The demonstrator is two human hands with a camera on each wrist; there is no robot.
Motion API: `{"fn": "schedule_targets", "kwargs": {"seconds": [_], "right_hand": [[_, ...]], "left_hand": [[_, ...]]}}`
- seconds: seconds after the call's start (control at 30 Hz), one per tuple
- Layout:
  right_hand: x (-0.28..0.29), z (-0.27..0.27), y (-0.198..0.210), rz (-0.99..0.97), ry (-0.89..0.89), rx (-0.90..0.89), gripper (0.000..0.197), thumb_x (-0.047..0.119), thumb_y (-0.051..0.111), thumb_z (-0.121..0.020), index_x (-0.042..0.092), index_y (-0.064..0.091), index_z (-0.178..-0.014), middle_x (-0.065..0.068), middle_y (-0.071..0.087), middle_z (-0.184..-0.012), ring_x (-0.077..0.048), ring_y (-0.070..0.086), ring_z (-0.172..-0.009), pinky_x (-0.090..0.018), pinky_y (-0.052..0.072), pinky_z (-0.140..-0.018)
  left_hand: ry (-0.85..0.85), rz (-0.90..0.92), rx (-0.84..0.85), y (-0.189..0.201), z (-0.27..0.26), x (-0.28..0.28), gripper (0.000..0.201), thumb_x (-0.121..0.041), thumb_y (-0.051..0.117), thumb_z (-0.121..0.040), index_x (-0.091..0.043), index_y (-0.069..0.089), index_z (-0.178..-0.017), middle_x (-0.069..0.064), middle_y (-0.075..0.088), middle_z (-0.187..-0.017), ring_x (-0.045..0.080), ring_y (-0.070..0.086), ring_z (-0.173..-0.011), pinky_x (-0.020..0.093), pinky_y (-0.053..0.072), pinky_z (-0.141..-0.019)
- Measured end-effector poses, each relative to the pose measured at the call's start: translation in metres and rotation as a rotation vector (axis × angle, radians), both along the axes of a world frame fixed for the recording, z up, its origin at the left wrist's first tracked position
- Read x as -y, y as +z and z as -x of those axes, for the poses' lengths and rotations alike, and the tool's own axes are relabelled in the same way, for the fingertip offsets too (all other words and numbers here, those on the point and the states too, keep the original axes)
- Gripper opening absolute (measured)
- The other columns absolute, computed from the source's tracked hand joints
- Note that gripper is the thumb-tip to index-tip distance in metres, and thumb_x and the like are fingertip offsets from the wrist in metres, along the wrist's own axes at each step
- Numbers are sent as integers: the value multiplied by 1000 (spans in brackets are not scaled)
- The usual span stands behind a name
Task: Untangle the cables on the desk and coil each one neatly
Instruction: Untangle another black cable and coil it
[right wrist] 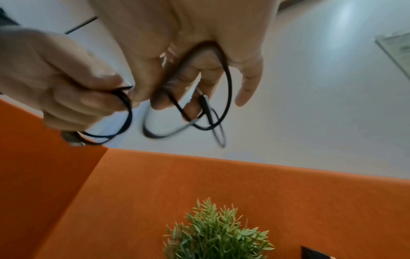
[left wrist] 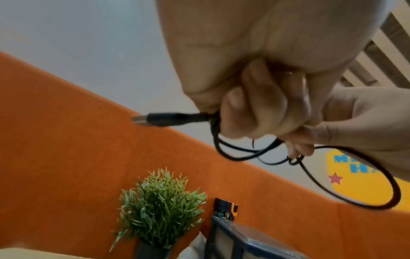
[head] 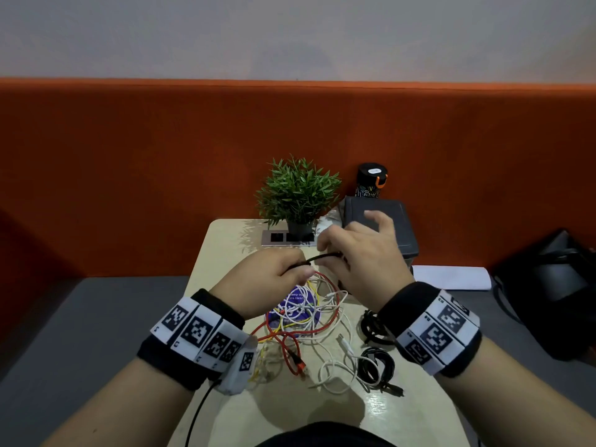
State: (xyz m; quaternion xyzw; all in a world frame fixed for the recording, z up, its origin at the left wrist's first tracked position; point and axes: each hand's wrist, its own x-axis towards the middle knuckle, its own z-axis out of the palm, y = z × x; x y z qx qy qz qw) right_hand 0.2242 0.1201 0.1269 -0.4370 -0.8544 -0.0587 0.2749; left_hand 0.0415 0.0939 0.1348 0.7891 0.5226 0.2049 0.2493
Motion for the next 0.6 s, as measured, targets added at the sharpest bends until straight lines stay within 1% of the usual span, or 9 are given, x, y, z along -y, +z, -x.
{"fn": "schedule_targets", "kwargs": {"seconds": [0.07, 0.17, 0.23, 0.3, 0.33, 0.37, 0.43, 0.5, 0.6], "right_hand": [[-6, -4, -3, 19, -35, 46, 8, 35, 58, -85, 27, 57, -86, 10, 62, -69, -15, 63, -77, -52, 12, -111], [-14, -10, -10, 89, -108, 76, 7, 28, 55, -92, 26, 62, -93, 6, 68, -78, -16, 66, -85, -60, -3, -113], [-16, -12, -16, 203, -118, 49, 13, 20, 48, -97, 24, 60, -99, 8, 67, -83, -14, 64, -91, -53, -7, -116], [-11, -12, -19, 440, -76, -162, 17, 16, 41, -100, 24, 55, -103, 6, 62, -82, -16, 60, -92, -31, 22, -114], [-6, -8, -20, 555, -47, -264, 17, 16, 38, -101, 26, 51, -103, 2, 60, -82, -19, 60, -87, -21, 40, -94], [-1, -4, -24, 606, -18, -313, 15, 19, 37, -101, 29, 48, -105, 0, 60, -85, -20, 60, -82, -21, 46, -75], [9, 6, -31, 586, 30, -339, 19, 37, 35, -100, 32, 42, -118, -1, 65, -99, -22, 63, -84, -31, 49, -70], [18, 12, -41, 541, 85, -367, 37, 56, 28, -95, 39, 33, -127, 7, 65, -97, -17, 62, -84, -32, 49, -71], [27, 17, -48, 529, 109, -359, 33, 41, 32, -98, 45, 37, -131, 10, 66, -98, -14, 62, -89, -30, 48, -72]], "left_hand": [[-9, 77, 178, -1, 3, 3, 27, -31, 52, -94, -23, 54, -68, -6, 46, -55, 8, 39, -51, 27, 34, -53], [6, 287, 773, -2, 6, 9, 26, -29, 47, -86, -16, 54, -65, -8, 35, -46, 7, 27, -40, 17, 23, -41], [3, 359, 1055, 1, 8, 10, 28, -27, 43, -86, -14, 57, -65, -6, 31, -44, 9, 22, -38, 19, 15, -42], [-47, 386, 1210, 7, 9, 10, 31, -27, 42, -89, -15, 59, -67, -7, 28, -44, 8, 20, -37, 23, 15, -43], [-75, 399, 1274, 10, 9, 10, 31, -27, 42, -92, -15, 59, -69, -8, 28, -45, 8, 21, -36, 24, 16, -43], [-104, 417, 1336, 12, 8, 10, 32, -27, 40, -93, -14, 59, -71, -8, 29, -45, 7, 22, -36, 24, 18, -42], [-144, 446, 1456, 17, 6, 10, 31, -26, 34, -93, -12, 57, -77, -9, 29, -46, 7, 20, -37, 25, 19, -43], [-143, 411, 1517, 21, 6, 8, 27, -25, 32, -94, -10, 52, -83, -7, 28, -48, 8, 19, -38, 24, 21, -43], [-11, 295, 1526, 24, 6, 5, 22, -25, 34, -95, -9, 47, -89, -4, 37, -52, 9, 31, -39, 22, 32, -43]]}}
